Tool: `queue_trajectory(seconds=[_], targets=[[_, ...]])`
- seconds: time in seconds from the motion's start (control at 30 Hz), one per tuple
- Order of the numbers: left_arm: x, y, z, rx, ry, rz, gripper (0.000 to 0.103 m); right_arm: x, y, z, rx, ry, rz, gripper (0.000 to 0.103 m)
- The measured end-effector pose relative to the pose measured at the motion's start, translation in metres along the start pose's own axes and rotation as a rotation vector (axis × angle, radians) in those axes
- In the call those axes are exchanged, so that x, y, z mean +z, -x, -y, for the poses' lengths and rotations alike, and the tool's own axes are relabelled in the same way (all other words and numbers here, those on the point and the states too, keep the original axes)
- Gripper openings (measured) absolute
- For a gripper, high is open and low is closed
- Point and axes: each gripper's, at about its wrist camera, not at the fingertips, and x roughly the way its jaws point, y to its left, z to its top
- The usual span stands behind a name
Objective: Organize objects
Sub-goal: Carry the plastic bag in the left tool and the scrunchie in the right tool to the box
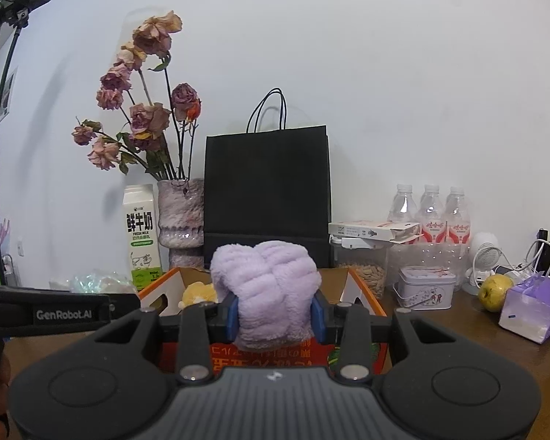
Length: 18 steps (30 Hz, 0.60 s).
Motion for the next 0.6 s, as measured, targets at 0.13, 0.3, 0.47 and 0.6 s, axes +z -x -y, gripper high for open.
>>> queue_trajectory(seconds=[0.13,0.3,0.47,0.6], targets=[[0.006,-0.012,-0.002,0.005,0.013,0.001,0.042,0.003,-0.013,0.001,0.003,-0.006,0.006,0.036],[0.015,-0.027,-0.002,0.004,0.021,0.007,0.042,0.008,-0.03,0.003,-0.002,-0.013,0.012,0.036],[0.024,-0.041,0.001,0.004,0.022,0.023,0.042,0.013,-0.046,0.008,-0.012,-0.014,0.02,0.036],[0.033,-0.058,0.003,0.001,0.023,0.029,0.042,0.016,-0.061,0.013,-0.024,-0.019,0.025,0.036]])
